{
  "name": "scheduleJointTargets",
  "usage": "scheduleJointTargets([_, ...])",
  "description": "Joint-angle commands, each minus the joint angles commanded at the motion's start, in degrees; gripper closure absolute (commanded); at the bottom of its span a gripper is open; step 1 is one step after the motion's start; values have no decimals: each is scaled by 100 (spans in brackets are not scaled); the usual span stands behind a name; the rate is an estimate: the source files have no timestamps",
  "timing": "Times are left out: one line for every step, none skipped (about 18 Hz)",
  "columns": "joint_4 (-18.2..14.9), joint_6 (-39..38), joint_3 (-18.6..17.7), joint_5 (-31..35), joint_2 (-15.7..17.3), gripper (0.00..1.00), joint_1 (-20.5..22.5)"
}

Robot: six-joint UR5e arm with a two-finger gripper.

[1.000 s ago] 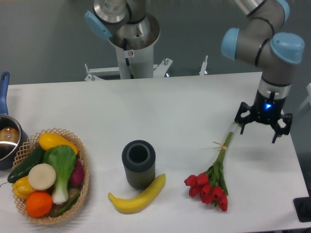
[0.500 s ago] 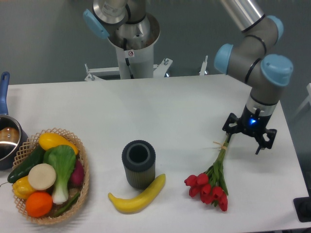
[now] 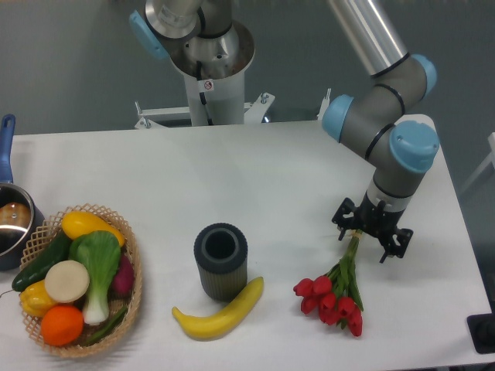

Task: Pick up the flowers from the table
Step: 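Lower the open gripper over the tulip stems near the twine, then close the gripper around the tulip stems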

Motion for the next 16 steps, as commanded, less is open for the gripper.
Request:
scheduleJointTargets([0,9,0,0,-35,0,0])
scheduleJointTargets([0,9,0,0,-53,0,-9])
scheduleJointTargets([0,9,0,0,-70,0,-17])
scheduleJointTargets([0,17,-9,0,-79,0,-18])
scheduleJointTargets([9,26,-9,0,-105,0,-18])
scheduleJointTargets([9,26,-9,0,-123,0,-18])
scheduleJointTargets([9,26,-9,0,-149,0,-18])
scheduleJointTargets([9,26,-9,0,-149,0,-18])
scheduleJointTargets([9,26,-9,0,-149,0,-18])
scheduleJointTargets([9,26,-9,0,-149,0,-26])
scheduleJointTargets([9,18,-17,0,-158,1,-26])
scheduleJointTargets([9,9,-18,0,-158,8,-26])
scheduleJointTargets([9,9,-9,0,-176,14,-26])
scheduleJointTargets([9,9,-9,0,-193,24,-35])
scheduleJointTargets([9,9,0,0,-193,32,-35])
scheduleJointTargets([9,9,0,0,-193,33,-35])
